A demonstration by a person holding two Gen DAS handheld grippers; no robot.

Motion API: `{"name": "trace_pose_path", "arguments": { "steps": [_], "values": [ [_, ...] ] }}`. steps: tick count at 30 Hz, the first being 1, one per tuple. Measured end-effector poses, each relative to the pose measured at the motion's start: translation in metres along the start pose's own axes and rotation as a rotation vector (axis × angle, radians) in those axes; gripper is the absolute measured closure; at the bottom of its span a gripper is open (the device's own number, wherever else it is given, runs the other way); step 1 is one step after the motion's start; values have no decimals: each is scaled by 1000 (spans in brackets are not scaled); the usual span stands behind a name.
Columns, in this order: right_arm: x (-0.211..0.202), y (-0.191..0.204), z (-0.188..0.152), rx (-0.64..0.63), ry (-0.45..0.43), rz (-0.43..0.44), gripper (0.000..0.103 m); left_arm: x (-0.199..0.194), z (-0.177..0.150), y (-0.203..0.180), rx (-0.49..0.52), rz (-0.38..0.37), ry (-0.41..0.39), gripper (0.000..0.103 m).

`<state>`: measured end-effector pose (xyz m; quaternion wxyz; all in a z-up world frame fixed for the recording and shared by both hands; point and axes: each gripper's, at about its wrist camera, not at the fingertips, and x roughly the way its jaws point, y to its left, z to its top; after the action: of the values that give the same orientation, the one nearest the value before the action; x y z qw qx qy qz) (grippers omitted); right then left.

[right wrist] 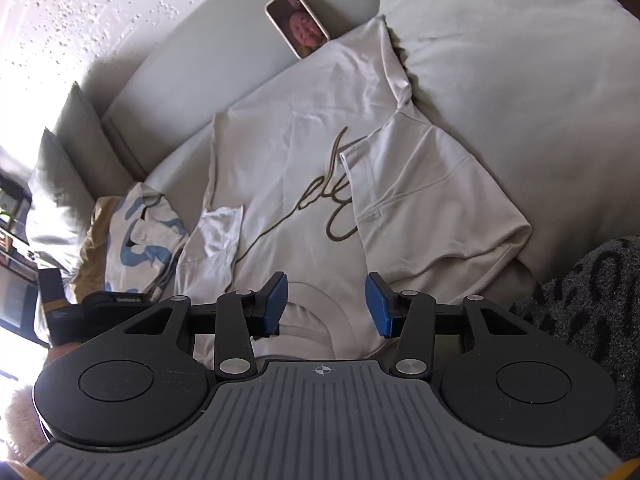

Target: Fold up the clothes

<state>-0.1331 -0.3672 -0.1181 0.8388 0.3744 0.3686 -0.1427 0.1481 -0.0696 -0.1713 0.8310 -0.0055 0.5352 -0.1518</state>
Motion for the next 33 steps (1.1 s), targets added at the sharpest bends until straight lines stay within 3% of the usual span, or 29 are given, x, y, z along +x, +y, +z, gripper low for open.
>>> {"name": "trace_pose_path", "arguments": {
  "steps": [3,7,9,11,13,15,16,17,19,23,24,26,27,33],
  "values": [
    [-1,-3,1,7,-4,-7,54,-3,-4,-3,35,50,-11,100],
    [2,-5,2,7,4,-21,53,-1,-6,5,-10,45,3,93],
    [3,-6,4,7,5,-20,53,-11,-7,5,-24,62,-6,59],
    [2,-7,5,11,-7,-35,43,-26,-13,0,-4,129,-62,53],
    [1,-9,8,13,-21,-55,42,-44,-19,-9,41,199,-149,53],
    [2,-9,11,2,-30,-70,44,-57,-27,-17,58,179,-216,58],
    [5,-7,14,-16,-36,-80,54,-60,-30,-23,84,149,-232,59],
    [8,-4,18,-47,-39,-91,70,-61,-34,-32,131,125,-242,62],
    [21,5,25,-111,-27,-126,78,-60,-41,-49,222,94,-248,62],
    [52,15,30,-172,-7,-210,76,-27,-54,-78,369,142,-160,66],
    [59,15,29,-182,4,-229,72,-20,-58,-79,375,148,-131,66],
    [73,12,24,-202,53,-260,52,-14,-64,-78,387,151,-112,66],
    [80,8,20,-210,98,-261,50,-14,-64,-78,390,148,-104,66],
    [63,9,-9,-338,145,-257,50,-23,-71,-74,417,134,-62,66]
  ]
}}
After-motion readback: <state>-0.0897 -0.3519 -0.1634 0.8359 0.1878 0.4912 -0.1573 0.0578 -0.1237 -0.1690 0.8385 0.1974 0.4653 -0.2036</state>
